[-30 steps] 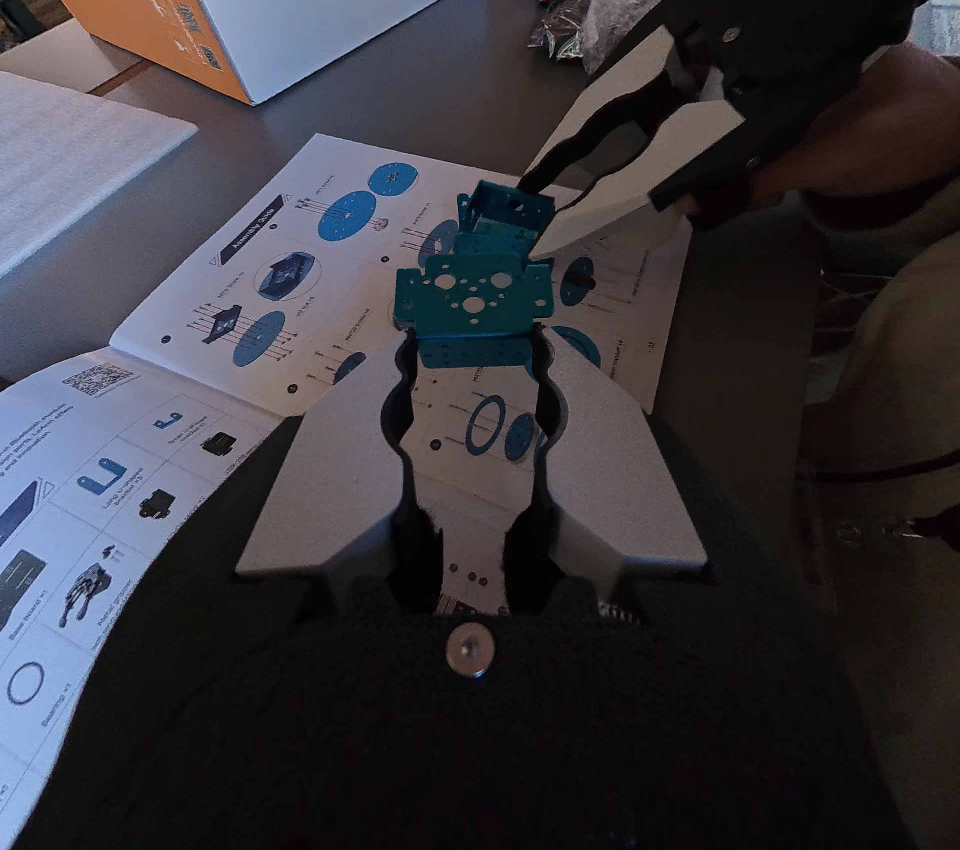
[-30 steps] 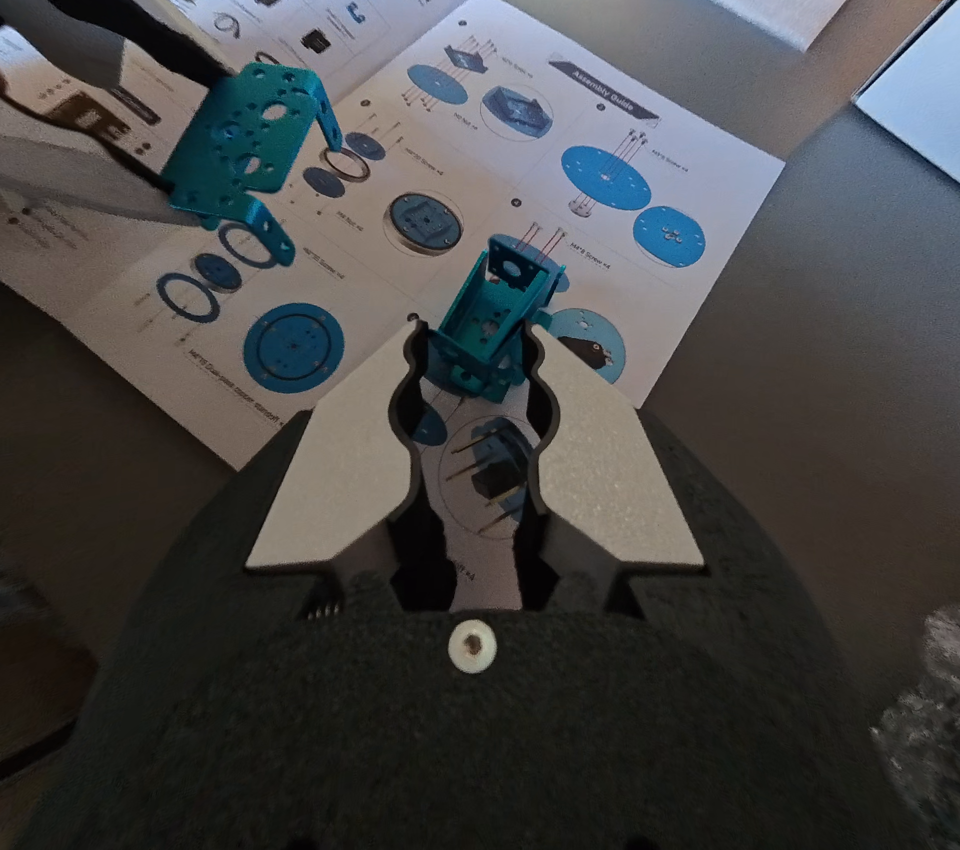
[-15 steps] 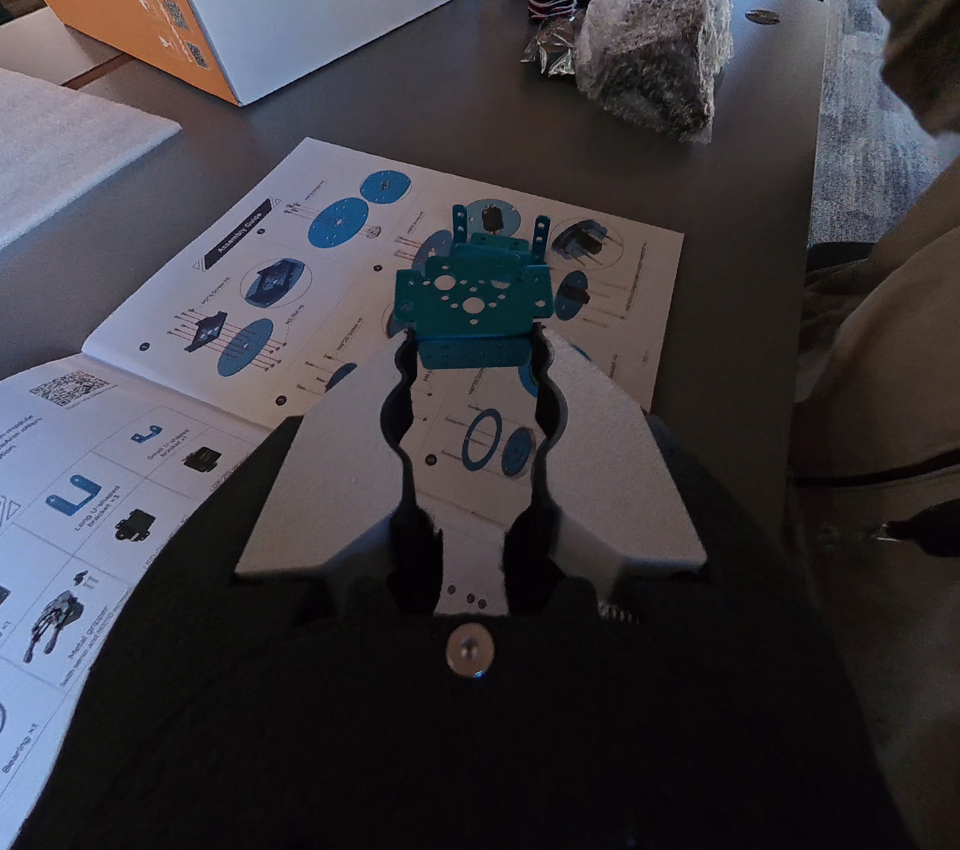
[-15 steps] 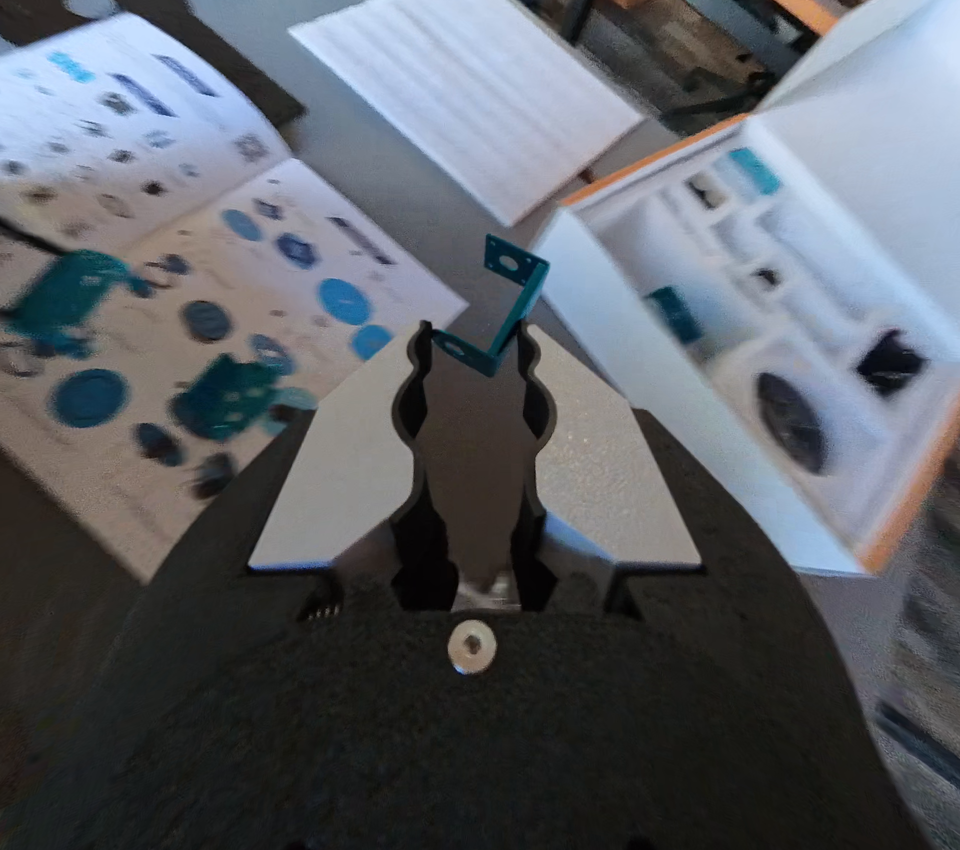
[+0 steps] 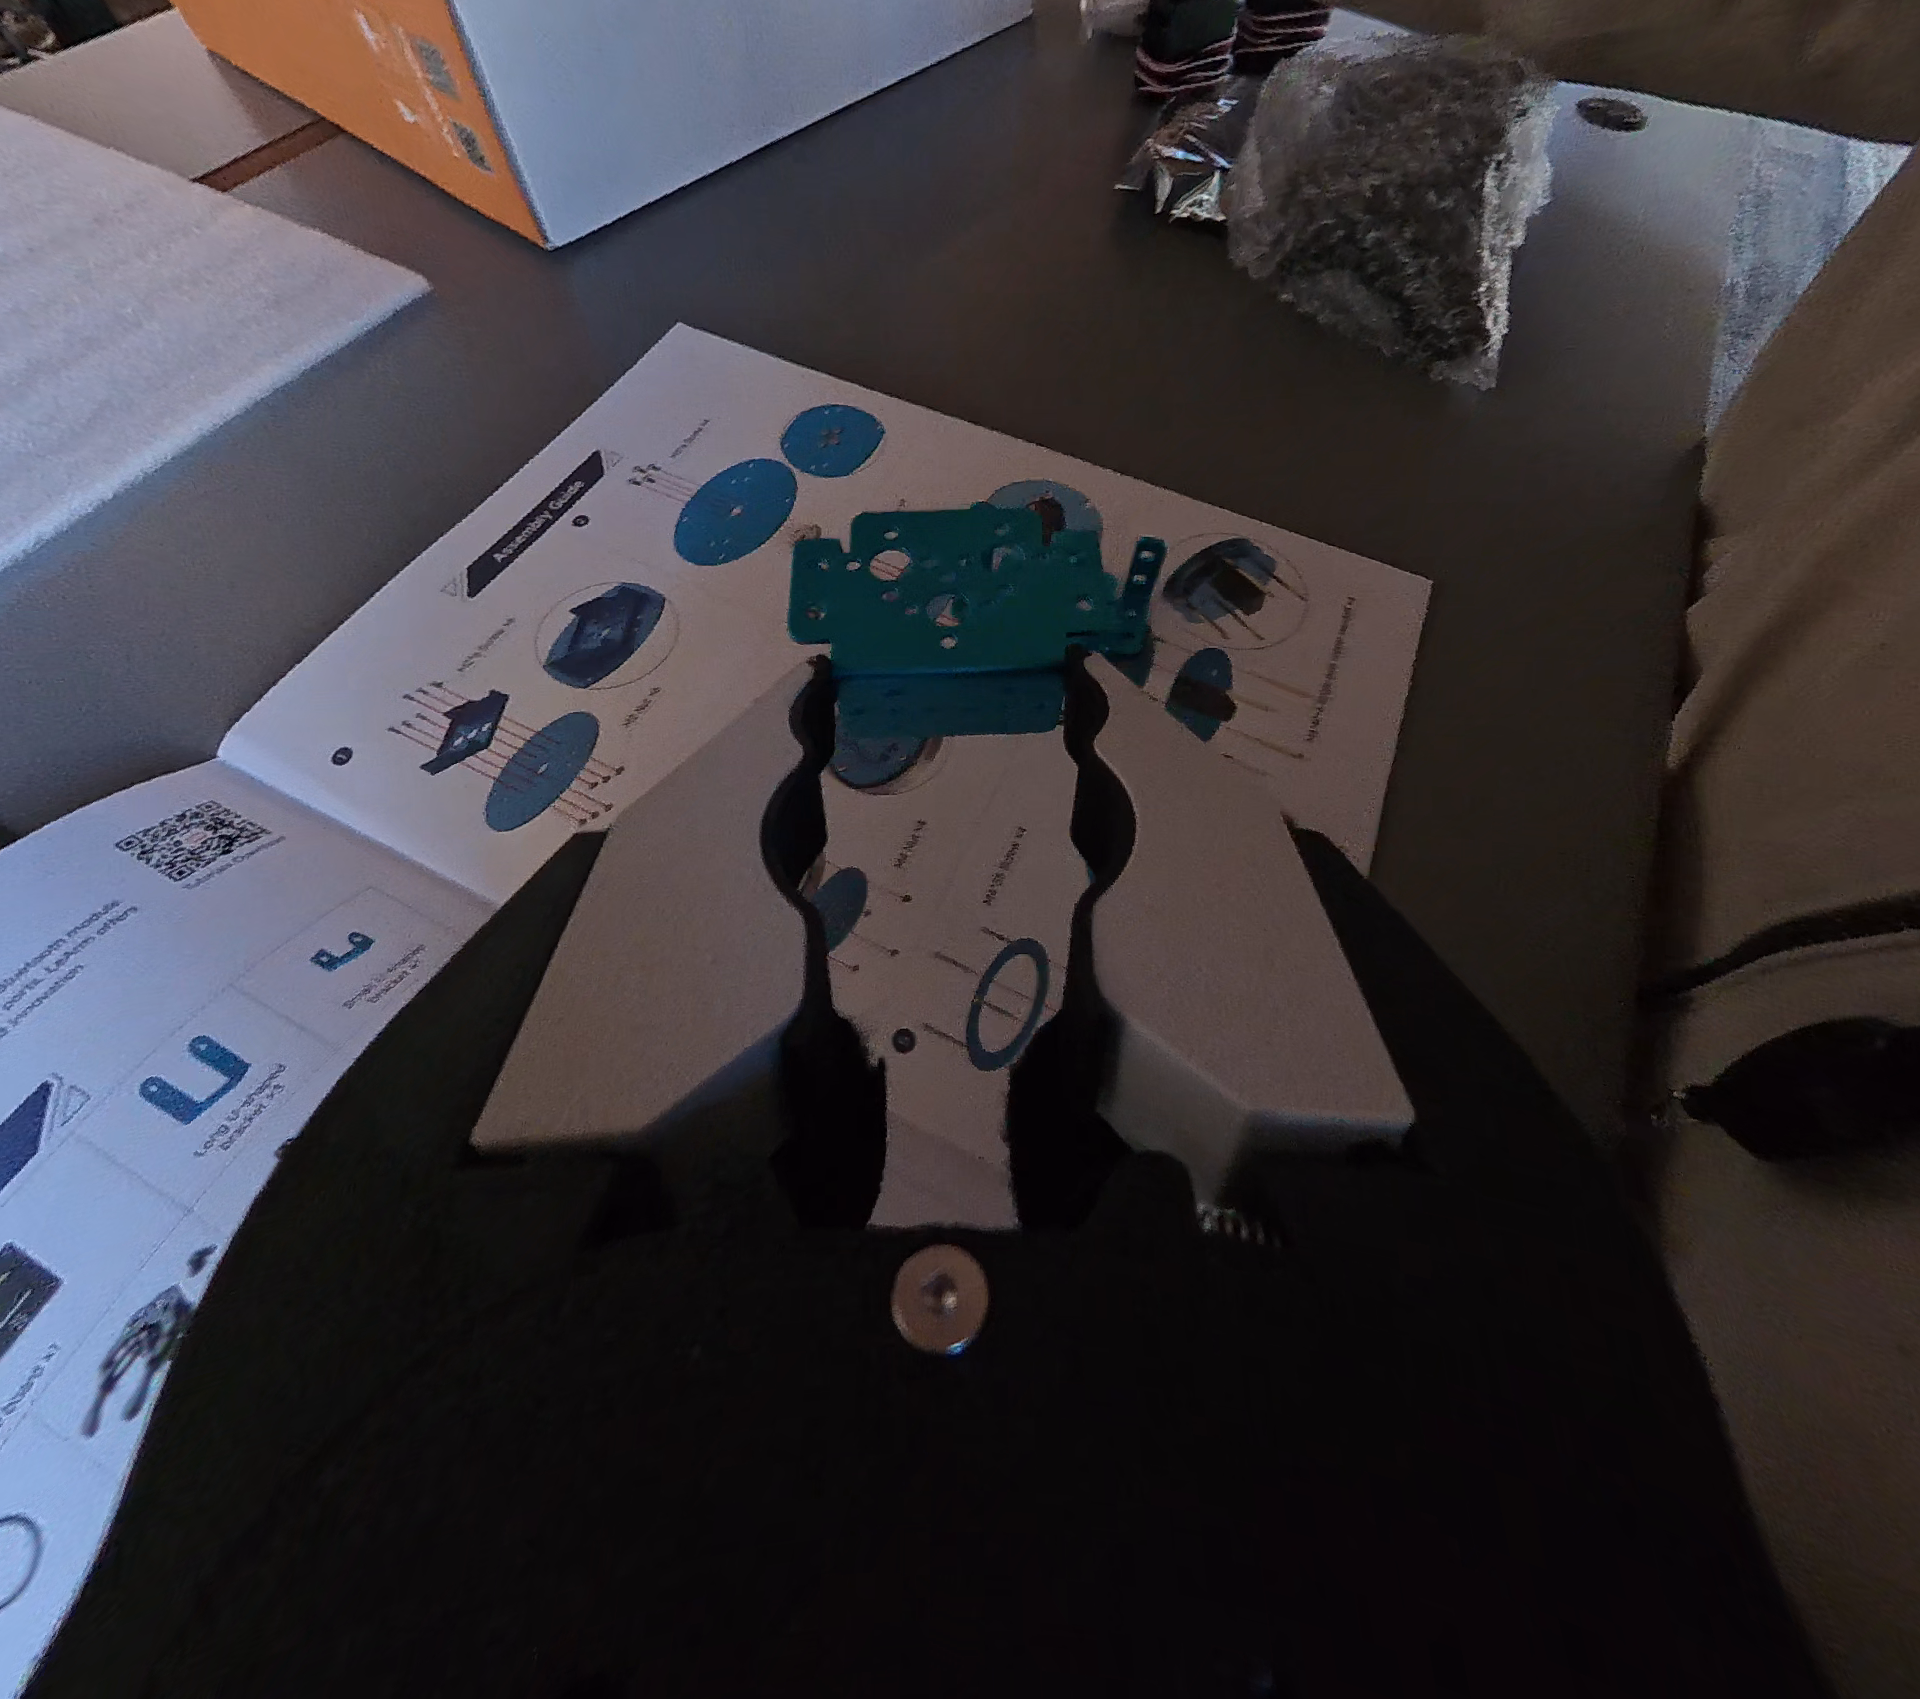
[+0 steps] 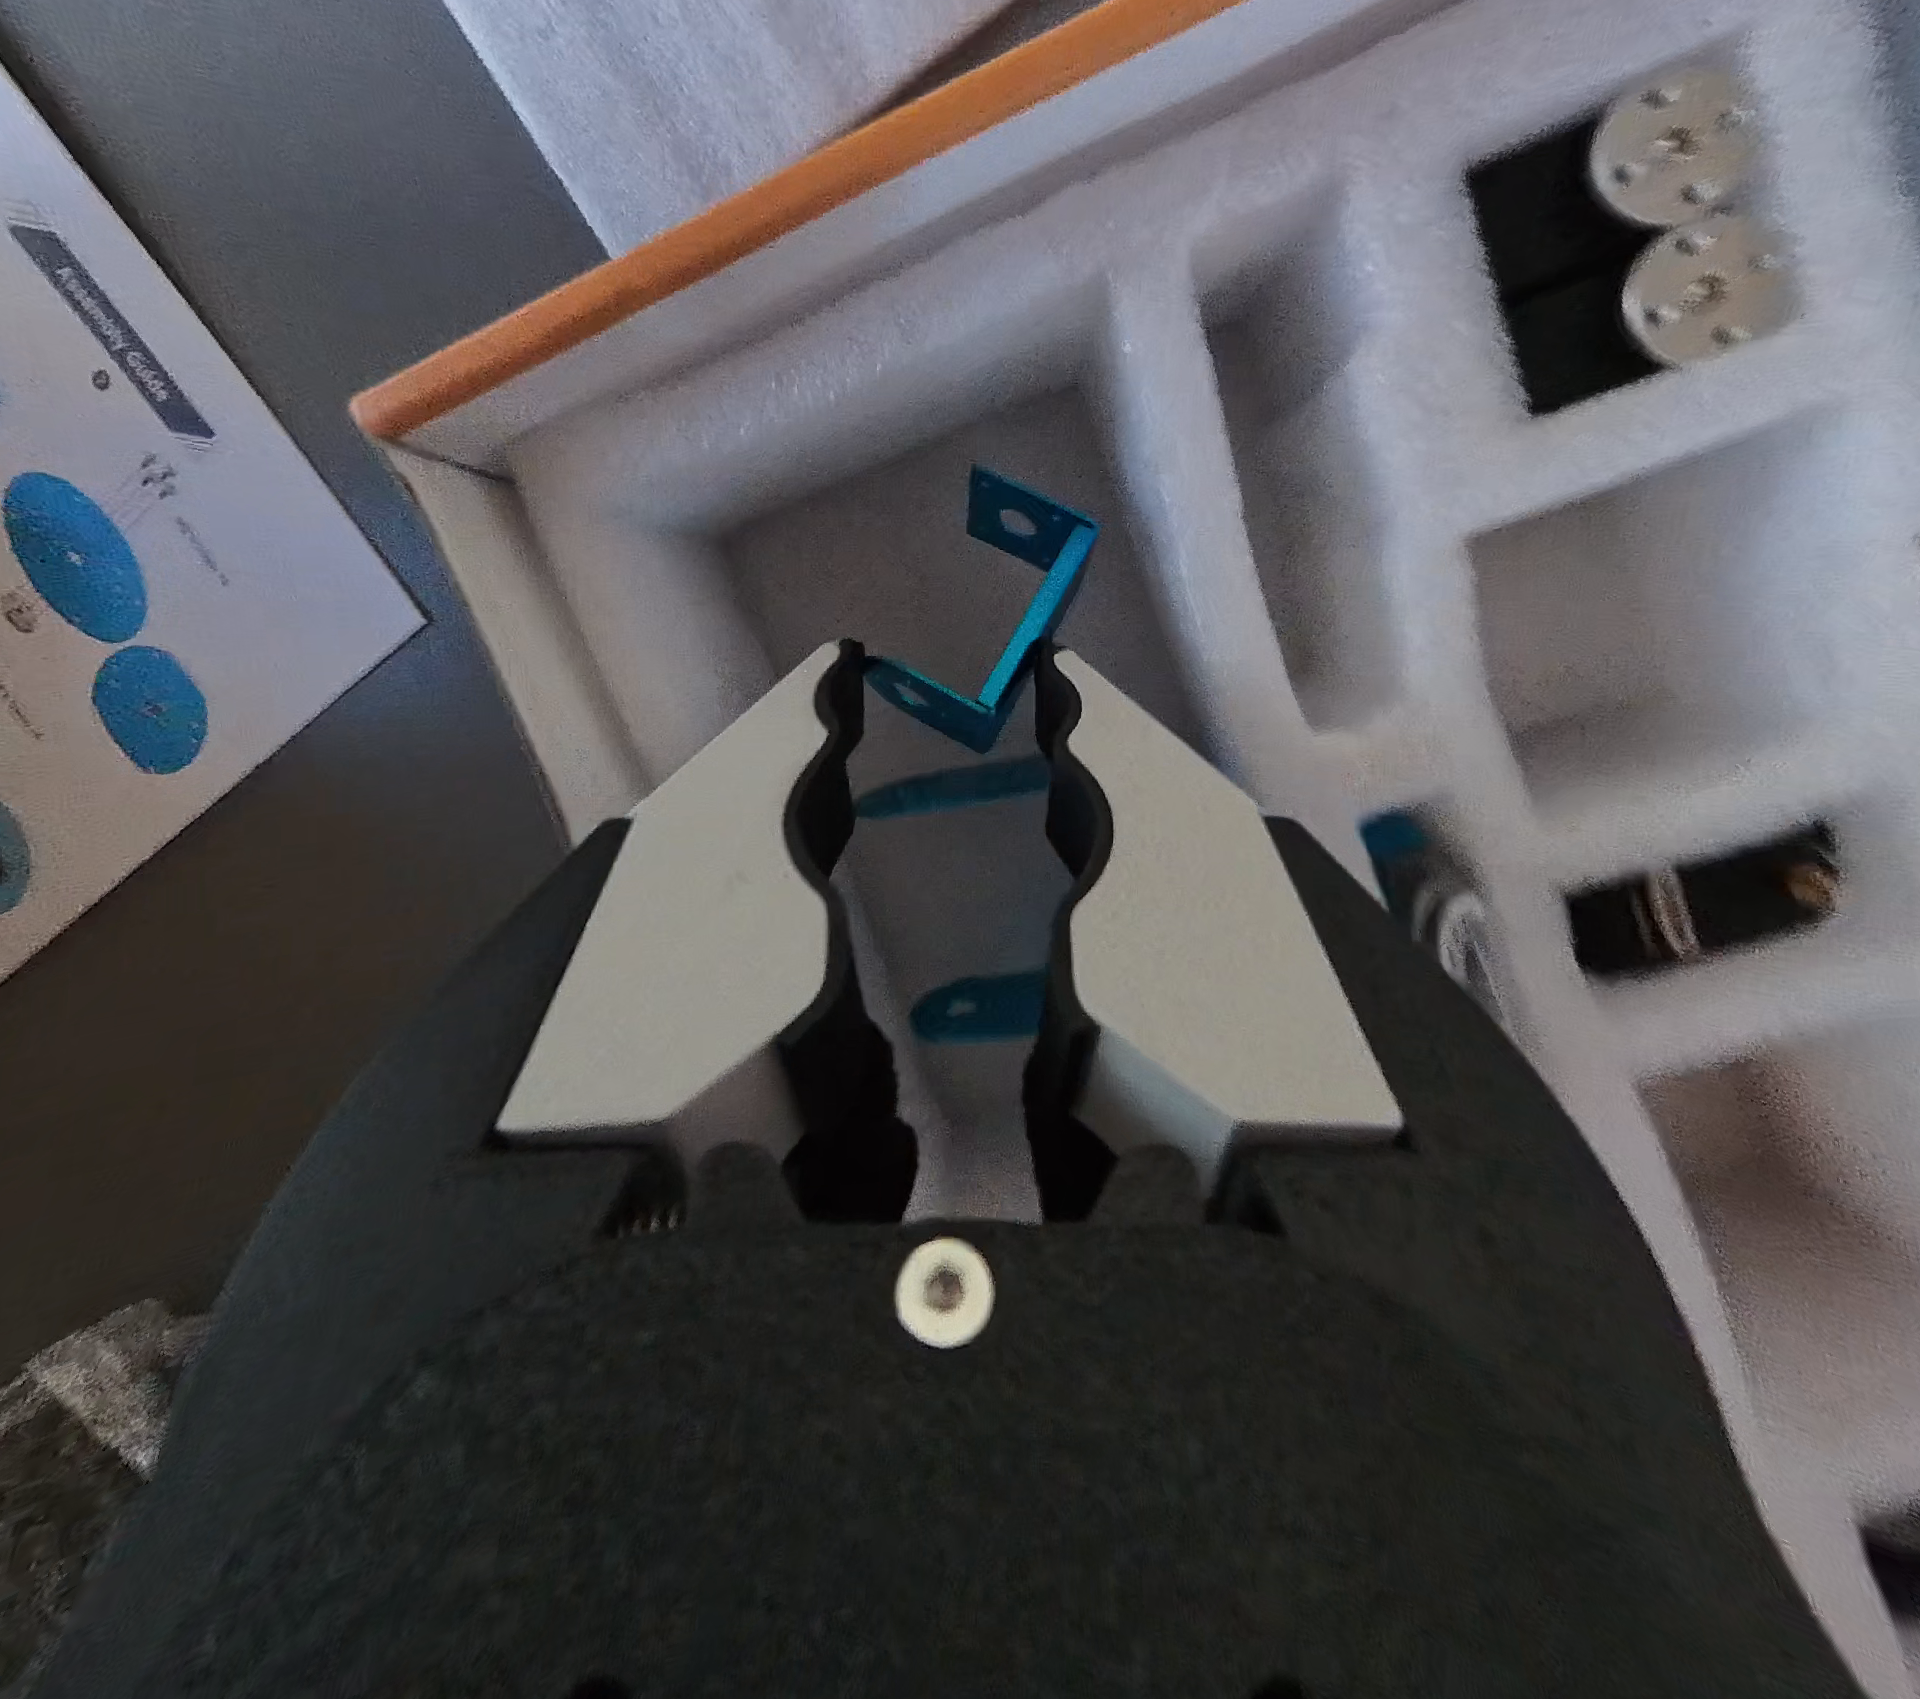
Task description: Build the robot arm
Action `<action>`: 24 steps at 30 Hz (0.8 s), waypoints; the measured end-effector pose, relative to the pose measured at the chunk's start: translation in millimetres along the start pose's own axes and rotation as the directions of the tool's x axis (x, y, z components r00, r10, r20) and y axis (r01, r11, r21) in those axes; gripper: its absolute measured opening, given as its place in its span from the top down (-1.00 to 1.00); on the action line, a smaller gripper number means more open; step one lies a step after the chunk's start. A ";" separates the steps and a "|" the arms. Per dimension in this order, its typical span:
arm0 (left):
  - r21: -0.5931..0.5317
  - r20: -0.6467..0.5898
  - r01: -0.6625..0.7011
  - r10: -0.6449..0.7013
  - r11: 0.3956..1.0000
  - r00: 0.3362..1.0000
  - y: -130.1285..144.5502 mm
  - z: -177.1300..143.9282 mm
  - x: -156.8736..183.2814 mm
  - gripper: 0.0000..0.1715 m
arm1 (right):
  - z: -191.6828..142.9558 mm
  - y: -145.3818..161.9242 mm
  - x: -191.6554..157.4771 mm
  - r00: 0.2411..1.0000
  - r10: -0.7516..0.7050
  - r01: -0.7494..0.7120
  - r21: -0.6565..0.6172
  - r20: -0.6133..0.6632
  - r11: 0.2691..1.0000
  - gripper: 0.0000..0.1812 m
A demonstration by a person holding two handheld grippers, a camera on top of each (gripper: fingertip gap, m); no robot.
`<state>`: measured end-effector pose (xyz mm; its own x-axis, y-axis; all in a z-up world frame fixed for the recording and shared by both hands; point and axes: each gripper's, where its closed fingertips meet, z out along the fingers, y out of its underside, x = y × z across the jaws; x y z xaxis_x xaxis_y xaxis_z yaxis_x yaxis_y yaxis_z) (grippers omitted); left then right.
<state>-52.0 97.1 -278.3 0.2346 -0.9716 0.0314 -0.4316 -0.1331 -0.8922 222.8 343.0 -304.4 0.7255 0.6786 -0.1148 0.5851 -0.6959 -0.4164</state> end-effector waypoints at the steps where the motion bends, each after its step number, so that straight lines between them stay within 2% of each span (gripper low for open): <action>1: -0.008 0.004 0.008 -0.007 1.000 1.000 1.0 1.2 -2.9 0.50 | 7.3 1.2 -0.4 1.000 0.003 -0.002 -0.033 0.026 0.999 0.65; 6: -0.039 0.004 0.026 -0.026 0.999 1.000 5.3 7.8 -12.3 0.50 | 22.8 20.5 1.1 0.997 0.016 -0.002 -0.188 0.075 0.982 0.64; 10: -0.057 -0.004 0.027 -0.028 0.998 1.000 8.4 11.0 -15.2 0.50 | 18.4 19.9 0.0 0.996 0.023 -0.008 -0.173 0.086 0.985 0.57; 14: -0.063 0.001 0.029 -0.029 0.998 1.000 10.4 9.1 -14.1 0.50 | -28.8 9.2 4.1 0.998 -0.007 0.004 -0.052 -0.056 0.999 0.50; 16: -0.058 0.005 0.028 -0.028 0.998 1.000 10.2 6.3 -11.9 0.50 | -62.7 2.5 -10.4 0.986 0.010 -0.002 0.049 -0.165 0.999 0.51; 17: -0.059 0.009 0.027 -0.026 0.998 1.000 10.7 4.6 -10.8 0.50 | -76.5 1.3 -31.1 0.982 0.010 0.007 0.091 -0.187 0.996 0.51; 19: -0.063 0.019 0.019 -0.017 0.998 1.000 13.2 0.6 -9.2 0.50 | -87.2 4.3 -96.6 0.989 0.023 0.002 0.172 -0.145 0.985 0.54; 21: -0.074 0.028 0.006 -0.004 0.997 1.000 17.7 -3.4 -7.7 0.50 | -69.4 19.2 -178.8 0.994 0.109 -0.113 0.189 0.031 0.976 0.59; 24: -0.082 0.034 0.007 -0.005 0.997 0.999 23.6 -9.3 -4.6 0.50 | -18.6 54.3 -270.2 0.983 0.130 -0.143 0.094 0.129 0.985 0.60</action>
<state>-71.4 96.7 -295.4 0.2663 -0.9637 0.0200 -0.4999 -0.1558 -0.8519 65.3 117.5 -279.3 0.7425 0.6069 -0.2836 0.4386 -0.7604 -0.4790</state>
